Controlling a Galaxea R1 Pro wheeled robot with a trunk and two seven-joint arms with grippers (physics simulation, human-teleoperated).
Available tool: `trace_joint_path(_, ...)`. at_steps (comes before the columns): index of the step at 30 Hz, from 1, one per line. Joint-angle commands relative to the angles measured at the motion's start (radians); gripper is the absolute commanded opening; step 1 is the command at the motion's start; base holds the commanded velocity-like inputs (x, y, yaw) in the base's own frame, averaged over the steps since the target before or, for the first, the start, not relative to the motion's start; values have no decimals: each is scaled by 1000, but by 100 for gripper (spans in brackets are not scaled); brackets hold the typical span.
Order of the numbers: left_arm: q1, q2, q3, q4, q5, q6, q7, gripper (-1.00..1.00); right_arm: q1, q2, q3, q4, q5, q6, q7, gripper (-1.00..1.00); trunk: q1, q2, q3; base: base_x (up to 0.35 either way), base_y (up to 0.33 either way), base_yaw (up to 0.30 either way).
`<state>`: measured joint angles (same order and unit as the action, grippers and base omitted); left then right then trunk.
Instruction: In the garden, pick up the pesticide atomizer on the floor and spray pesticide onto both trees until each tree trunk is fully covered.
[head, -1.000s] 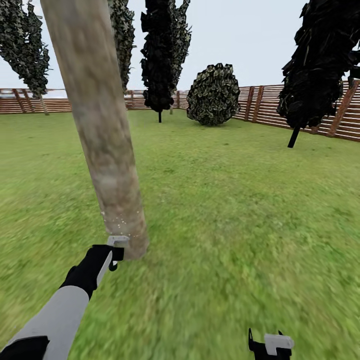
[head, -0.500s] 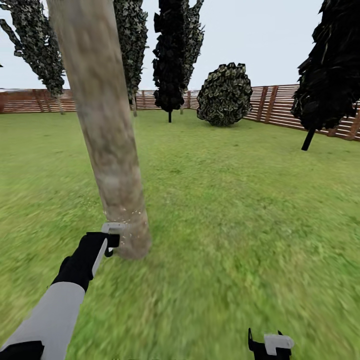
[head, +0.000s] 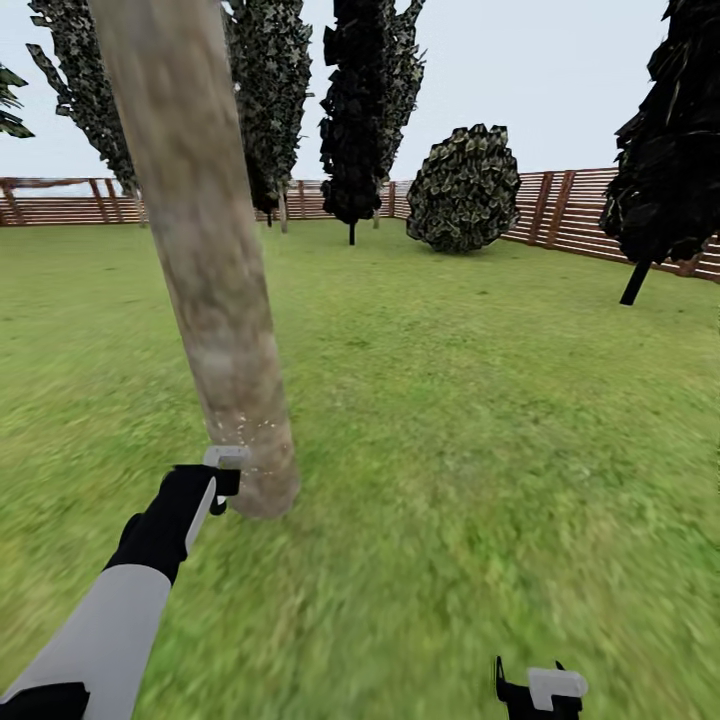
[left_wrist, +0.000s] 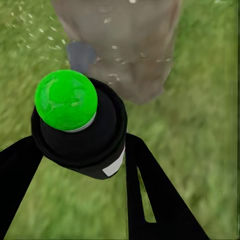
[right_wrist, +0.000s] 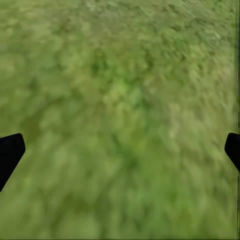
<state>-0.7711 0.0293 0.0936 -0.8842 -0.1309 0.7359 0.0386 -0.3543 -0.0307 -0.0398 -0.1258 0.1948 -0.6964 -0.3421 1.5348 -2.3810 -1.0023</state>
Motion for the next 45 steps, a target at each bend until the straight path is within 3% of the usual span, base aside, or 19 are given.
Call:
trace_joint_path(1,0,0,0,0,-1,0,1,-100,0,0,0,0,0,0,0,100,0,0,0,1,-271,0)
trace_joint_path(22,38,7,7,4,-1,-3,42,-100,0,0,0,0,0,0,0,100,0,0,0,65,-259,77)
trace_joint_path(28,38,30,14,2,-1,-3,43,-100,0,1,0,0,0,0,0,100,0,0,0,230,-202,60)
trace_joint_path(33,38,7,7,7,2,-4,41,-100,0,2,0,0,0,0,0,100,0,0,0,218,-203,270)
trace_joint_path(36,45,25,17,13,0,-5,42,-100,0,2,0,0,0,0,0,100,0,0,0,193,-210,278)
trace_joint_path(38,68,63,23,15,0,-7,43,-100,0,2,0,0,0,0,0,100,0,0,0,187,-213,278)
trace_joint_path(40,87,85,24,17,0,-9,45,-100,0,2,0,0,0,0,0,100,0,0,0,186,-213,274)
trace_joint_path(42,113,74,16,21,3,-13,46,-100,0,3,0,0,0,0,0,100,0,0,0,185,-214,97)
trace_joint_path(45,122,22,14,31,3,-16,45,-100,0,3,0,0,0,0,0,100,0,0,0,185,-214,13)
